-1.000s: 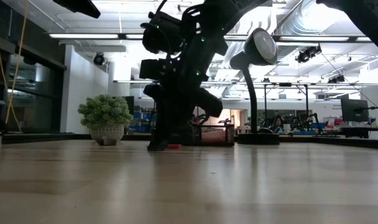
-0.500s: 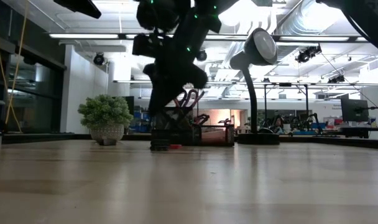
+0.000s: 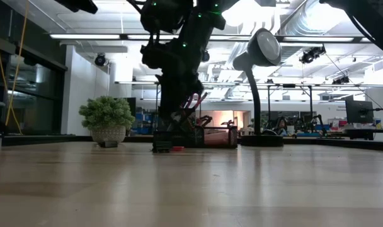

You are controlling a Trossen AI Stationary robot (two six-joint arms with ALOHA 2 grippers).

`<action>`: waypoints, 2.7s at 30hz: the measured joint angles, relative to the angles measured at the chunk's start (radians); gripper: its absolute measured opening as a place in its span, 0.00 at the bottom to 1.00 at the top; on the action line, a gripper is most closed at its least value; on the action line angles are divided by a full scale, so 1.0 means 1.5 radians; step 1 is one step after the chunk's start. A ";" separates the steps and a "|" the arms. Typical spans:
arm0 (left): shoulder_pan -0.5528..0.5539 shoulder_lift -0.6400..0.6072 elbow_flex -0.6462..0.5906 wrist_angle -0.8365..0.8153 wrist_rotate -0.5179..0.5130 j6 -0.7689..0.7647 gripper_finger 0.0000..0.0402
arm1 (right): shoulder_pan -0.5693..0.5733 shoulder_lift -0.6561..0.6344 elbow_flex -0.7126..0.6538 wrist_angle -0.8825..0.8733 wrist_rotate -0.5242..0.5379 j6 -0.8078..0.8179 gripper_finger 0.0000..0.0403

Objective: Pick and place office supplies into organizer
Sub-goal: Put the bottom binder clip into the desk organizer

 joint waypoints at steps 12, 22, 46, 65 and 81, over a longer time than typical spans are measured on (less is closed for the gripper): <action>0.000 -0.121 0.001 0.025 -0.015 0.028 0.17 | -0.027 0.030 0.000 -0.020 -0.064 0.297 0.31; 0.000 -0.191 0.001 0.032 -0.065 0.055 0.17 | -0.016 0.042 0.005 -0.019 -0.057 0.372 0.23; 0.000 -0.193 0.000 0.031 -0.066 0.053 0.17 | -0.021 0.088 0.008 0.012 -0.064 0.419 0.26; 0.000 -0.193 0.000 0.029 -0.077 0.053 0.17 | -0.003 0.105 0.010 -0.013 -0.039 0.366 0.02; 0.000 -0.193 0.000 0.002 -0.077 0.052 0.17 | -0.003 0.073 0.004 -0.047 -0.086 0.326 0.00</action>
